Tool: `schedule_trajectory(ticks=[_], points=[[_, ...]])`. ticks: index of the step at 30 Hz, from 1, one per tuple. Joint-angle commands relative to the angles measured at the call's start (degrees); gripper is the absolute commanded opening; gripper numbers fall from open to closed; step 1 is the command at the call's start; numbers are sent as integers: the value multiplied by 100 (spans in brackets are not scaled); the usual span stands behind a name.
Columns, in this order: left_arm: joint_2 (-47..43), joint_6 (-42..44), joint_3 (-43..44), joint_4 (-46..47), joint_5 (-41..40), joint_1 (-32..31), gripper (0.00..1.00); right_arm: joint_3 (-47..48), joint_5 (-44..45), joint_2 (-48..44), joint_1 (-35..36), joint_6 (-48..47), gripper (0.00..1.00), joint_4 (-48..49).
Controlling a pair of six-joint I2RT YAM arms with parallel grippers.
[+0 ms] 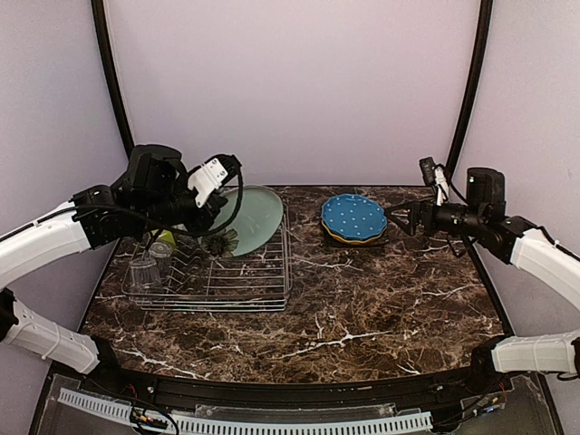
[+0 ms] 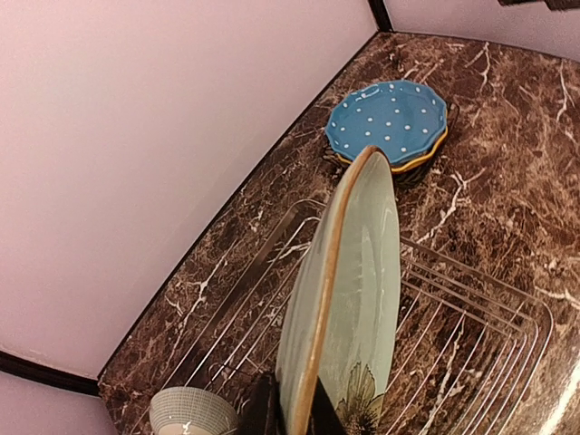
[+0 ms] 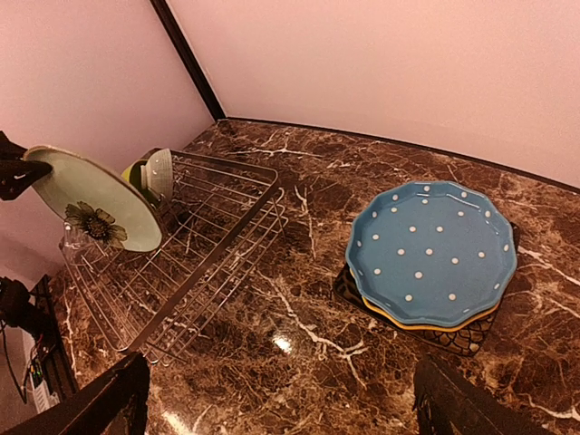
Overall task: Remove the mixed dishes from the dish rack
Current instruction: Grab the plate from the dish rack, then pass from the left arm to the right
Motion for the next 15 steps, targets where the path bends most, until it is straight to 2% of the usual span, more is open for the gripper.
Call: schedule_trajectory(ticks=[1, 8, 15], points=[[-192, -1112, 472, 783, 596, 331, 1, 133, -484, 178, 95, 348, 99, 369], [89, -2229, 998, 689, 1115, 478, 1, 256, -915, 530, 329, 795, 98, 939], [120, -3154, 761, 1427, 2103, 543, 1, 594, -1469, 1036, 662, 1119, 92, 1478]])
